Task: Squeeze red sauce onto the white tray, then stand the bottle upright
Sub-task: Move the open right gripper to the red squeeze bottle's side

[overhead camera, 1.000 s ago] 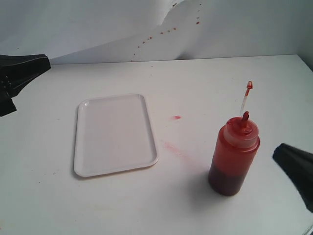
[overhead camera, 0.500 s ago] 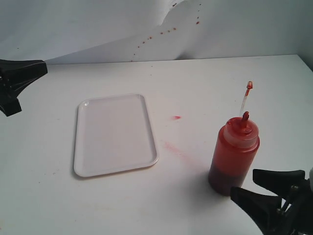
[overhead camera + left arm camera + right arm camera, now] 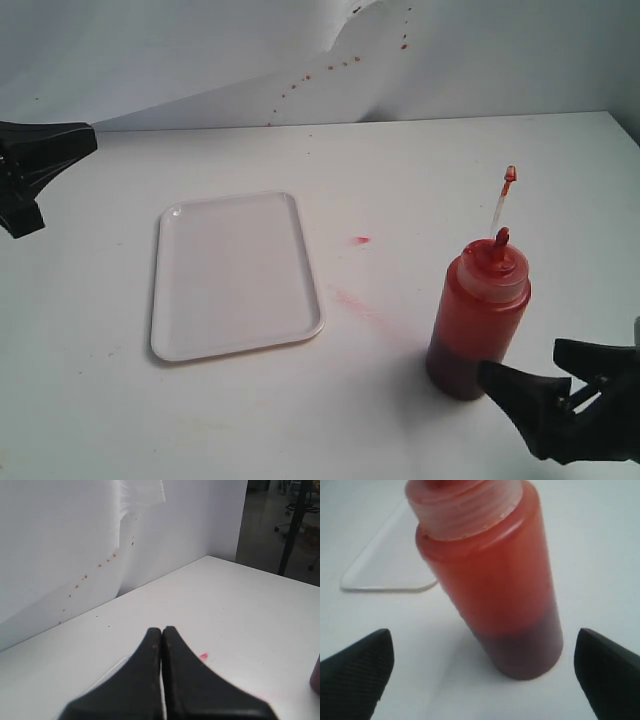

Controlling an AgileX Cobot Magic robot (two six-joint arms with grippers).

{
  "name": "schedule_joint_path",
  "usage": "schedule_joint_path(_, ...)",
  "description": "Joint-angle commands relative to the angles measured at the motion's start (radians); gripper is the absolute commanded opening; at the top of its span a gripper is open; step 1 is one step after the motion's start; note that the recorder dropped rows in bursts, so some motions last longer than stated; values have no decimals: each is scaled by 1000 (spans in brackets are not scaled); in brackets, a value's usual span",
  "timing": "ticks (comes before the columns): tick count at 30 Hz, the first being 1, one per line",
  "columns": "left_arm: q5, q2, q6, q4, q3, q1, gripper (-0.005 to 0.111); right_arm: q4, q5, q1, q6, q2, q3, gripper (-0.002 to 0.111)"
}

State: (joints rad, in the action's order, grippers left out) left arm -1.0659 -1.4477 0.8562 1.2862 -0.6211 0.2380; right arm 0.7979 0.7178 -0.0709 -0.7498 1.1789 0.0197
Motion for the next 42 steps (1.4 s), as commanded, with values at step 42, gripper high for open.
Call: schedule_joint_path(42,1,4,-3,-13,4,2,0,256,447,0,132,3,5,105)
